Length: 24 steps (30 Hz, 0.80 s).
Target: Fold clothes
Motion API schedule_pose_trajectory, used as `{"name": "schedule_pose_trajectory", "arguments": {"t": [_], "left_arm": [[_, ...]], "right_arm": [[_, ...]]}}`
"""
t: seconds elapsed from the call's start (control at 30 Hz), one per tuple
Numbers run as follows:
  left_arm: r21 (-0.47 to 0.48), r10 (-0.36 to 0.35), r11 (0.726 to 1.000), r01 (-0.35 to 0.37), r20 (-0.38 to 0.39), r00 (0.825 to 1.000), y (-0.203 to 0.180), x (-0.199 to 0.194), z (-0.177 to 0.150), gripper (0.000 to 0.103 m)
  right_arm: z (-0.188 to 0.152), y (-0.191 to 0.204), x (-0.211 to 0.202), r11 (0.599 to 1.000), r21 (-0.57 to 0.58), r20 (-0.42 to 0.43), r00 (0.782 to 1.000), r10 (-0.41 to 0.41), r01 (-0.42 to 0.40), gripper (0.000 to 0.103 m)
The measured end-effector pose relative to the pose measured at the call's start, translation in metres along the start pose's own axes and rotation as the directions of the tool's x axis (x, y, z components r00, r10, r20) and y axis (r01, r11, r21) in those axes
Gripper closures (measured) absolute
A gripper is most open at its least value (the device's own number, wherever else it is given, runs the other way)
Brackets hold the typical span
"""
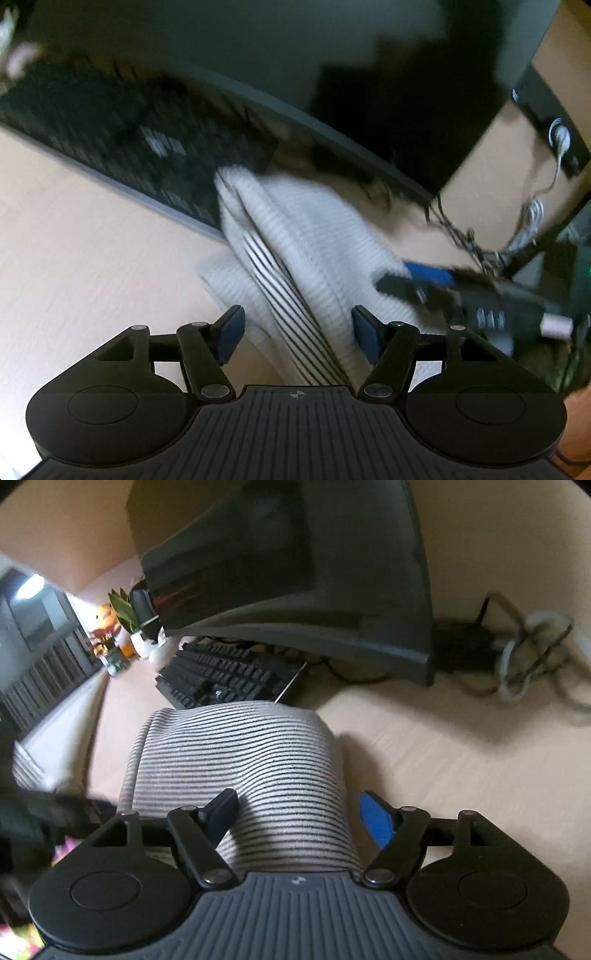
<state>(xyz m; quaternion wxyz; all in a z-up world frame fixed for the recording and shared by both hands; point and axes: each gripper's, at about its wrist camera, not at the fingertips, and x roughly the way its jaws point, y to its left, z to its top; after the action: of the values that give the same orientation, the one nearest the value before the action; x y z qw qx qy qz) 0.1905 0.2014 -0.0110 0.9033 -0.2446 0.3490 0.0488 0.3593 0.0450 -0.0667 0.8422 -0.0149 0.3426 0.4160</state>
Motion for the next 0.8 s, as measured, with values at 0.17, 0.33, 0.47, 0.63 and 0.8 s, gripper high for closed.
{"name": "schedule_pose_trajectory", "arguments": {"t": [0.17, 0.33, 0.47, 0.63, 0.8], "left_arm": [[0.061, -0.051, 0.997, 0.044, 0.116, 0.992, -0.007, -0.013, 0.041, 0.04], [0.035, -0.061, 0.998, 0.06, 0.024, 0.998, 0.0, 0.029, 0.044, 0.047], [0.03, -0.016, 0.999, 0.017, -0.04, 0.999, 0.01, 0.045, 0.03, 0.052], [-0.04, 0.048, 0.998, -0.047, 0.023, 0.999, -0.003, 0.007, 0.038, 0.04], [-0.086, 0.105, 0.991, -0.104, 0.003, 0.995, -0.022, -0.024, 0.007, 0.018]], "right_arm": [[-0.005, 0.04, -0.034, 0.98, -0.196, 0.086, 0.996, 0.005, 0.012, 0.051], [-0.031, 0.073, -0.035, 0.935, -0.352, 0.003, 0.999, 0.042, -0.038, 0.052], [-0.056, 0.08, -0.031, 0.903, -0.43, -0.039, 0.999, -0.007, -0.011, 0.052], [-0.045, 0.076, -0.046, 0.923, -0.384, -0.018, 1.0, -0.005, -0.002, 0.048], [-0.037, 0.053, -0.082, 0.963, -0.26, 0.085, 0.995, -0.054, 0.075, 0.038]]}}
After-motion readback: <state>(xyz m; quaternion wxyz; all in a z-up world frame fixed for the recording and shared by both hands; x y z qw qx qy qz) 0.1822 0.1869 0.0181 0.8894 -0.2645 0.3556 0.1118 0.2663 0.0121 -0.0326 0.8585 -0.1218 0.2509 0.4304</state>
